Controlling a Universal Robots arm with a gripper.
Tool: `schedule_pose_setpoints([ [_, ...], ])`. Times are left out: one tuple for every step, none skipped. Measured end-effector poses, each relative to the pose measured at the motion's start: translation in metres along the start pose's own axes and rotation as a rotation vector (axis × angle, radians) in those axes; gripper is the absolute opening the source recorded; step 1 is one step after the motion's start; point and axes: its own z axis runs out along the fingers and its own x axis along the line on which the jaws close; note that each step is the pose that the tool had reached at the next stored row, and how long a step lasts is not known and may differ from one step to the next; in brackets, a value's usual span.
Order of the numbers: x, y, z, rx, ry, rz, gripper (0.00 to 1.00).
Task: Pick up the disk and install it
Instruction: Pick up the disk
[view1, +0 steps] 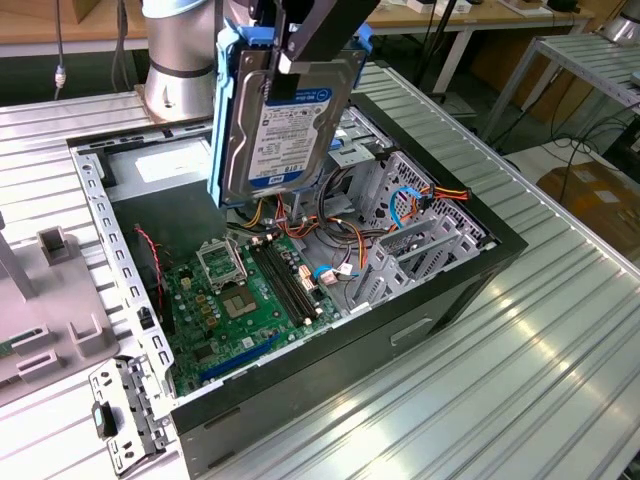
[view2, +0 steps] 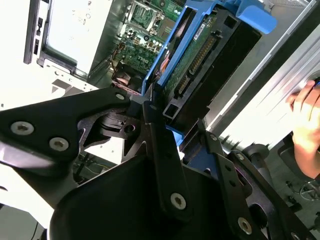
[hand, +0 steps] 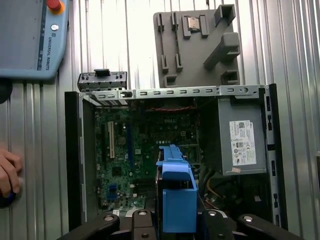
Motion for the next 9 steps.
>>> schedule_pose_setpoints([
  [0.0004, -0.0007, 0.0000, -0.0001, 0.0000, 0.000, 0.37],
  [0.0008, -0.0014, 0.0000, -0.0002, 0.0000, 0.000, 0.37],
  [0.0013, -0.0021, 0.0000, -0.0002, -0.0001, 0.000, 0.37],
  [0.0017, -0.0028, -0.0001, -0.0003, 0.0000, 0.000, 0.37],
  [0.0021, -0.0034, -0.0001, -0.0004, 0.0000, 0.000, 0.37],
  [0.0026, -0.0041, -0.0001, -0.0005, 0.0000, 0.000, 0.37],
  [0.0030, -0.0047, -0.0001, -0.0006, -0.0001, 0.000, 0.37],
  [0.0034, -0.0054, -0.0002, -0.0007, 0.0000, 0.000, 0.37],
  [0.0039, -0.0063, -0.0002, -0.0008, 0.0000, 0.000, 0.37],
])
